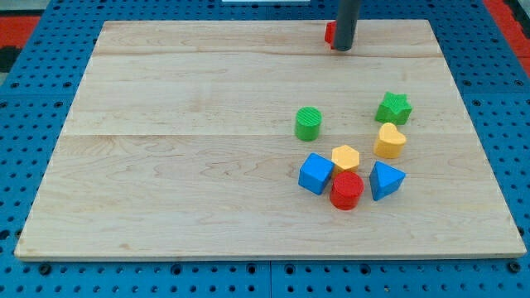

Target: Push the red star above the green circle

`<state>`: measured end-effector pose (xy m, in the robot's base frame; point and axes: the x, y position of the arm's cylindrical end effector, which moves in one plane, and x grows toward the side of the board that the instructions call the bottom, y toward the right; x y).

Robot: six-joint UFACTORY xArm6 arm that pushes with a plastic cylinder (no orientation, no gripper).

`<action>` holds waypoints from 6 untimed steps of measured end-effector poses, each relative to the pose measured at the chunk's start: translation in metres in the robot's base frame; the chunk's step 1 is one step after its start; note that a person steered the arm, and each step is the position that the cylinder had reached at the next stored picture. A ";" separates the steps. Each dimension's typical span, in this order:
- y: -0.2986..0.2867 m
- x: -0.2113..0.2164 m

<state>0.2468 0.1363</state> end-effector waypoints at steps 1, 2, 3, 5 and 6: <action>0.044 -0.006; 0.059 -0.039; 0.046 -0.055; -0.027 -0.037; -0.032 -0.035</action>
